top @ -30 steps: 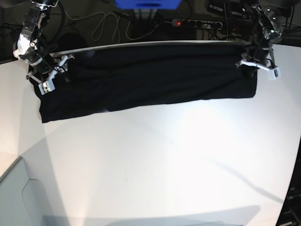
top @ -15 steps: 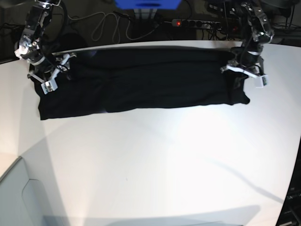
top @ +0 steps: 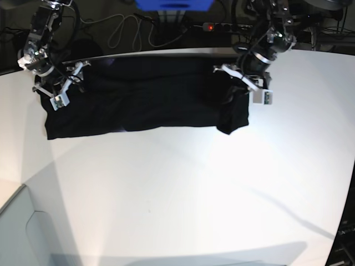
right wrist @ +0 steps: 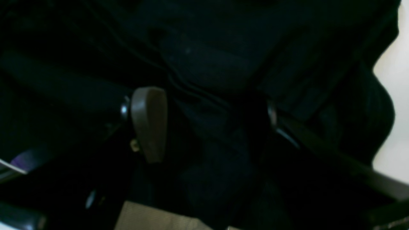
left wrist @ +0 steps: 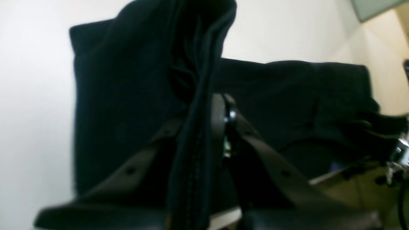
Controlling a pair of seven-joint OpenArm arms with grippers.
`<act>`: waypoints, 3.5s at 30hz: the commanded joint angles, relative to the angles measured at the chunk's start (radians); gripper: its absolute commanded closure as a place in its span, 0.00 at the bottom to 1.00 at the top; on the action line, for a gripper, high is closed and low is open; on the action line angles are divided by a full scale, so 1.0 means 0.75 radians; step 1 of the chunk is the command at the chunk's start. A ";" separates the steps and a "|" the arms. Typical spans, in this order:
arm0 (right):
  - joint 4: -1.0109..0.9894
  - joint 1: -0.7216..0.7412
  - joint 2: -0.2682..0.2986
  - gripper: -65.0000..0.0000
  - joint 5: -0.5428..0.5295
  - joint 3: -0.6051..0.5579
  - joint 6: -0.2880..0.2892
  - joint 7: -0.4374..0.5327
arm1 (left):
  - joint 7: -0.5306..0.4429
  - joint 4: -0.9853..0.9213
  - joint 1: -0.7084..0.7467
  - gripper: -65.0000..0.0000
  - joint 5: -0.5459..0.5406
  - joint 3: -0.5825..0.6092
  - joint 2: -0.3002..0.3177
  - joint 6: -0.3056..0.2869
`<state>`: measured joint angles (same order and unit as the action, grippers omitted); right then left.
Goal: Fold the T-shirt properly
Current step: 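Fold the strip end with the left gripper toward the right gripper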
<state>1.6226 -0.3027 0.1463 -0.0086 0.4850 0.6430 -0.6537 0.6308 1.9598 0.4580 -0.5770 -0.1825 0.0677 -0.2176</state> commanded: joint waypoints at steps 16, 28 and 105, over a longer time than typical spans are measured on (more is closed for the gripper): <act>0.004 -0.011 0.011 0.43 0.025 0.003 0.019 -0.036 | -0.022 0.015 -0.090 1.00 -0.021 0.273 0.005 -0.005; 0.004 -0.011 0.011 0.43 0.025 0.003 0.019 -0.036 | -0.020 -0.077 -0.221 1.00 -0.019 0.441 0.007 -0.005; 0.035 0.002 0.013 0.43 0.025 -0.026 0.019 -0.036 | -0.020 -0.102 -0.356 0.60 -0.265 0.324 0.140 -0.005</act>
<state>1.6367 -0.2996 0.1501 -0.0029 0.4637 0.6437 -0.6624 0.6315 1.8679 0.1951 -0.7654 0.0608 0.1654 -0.2188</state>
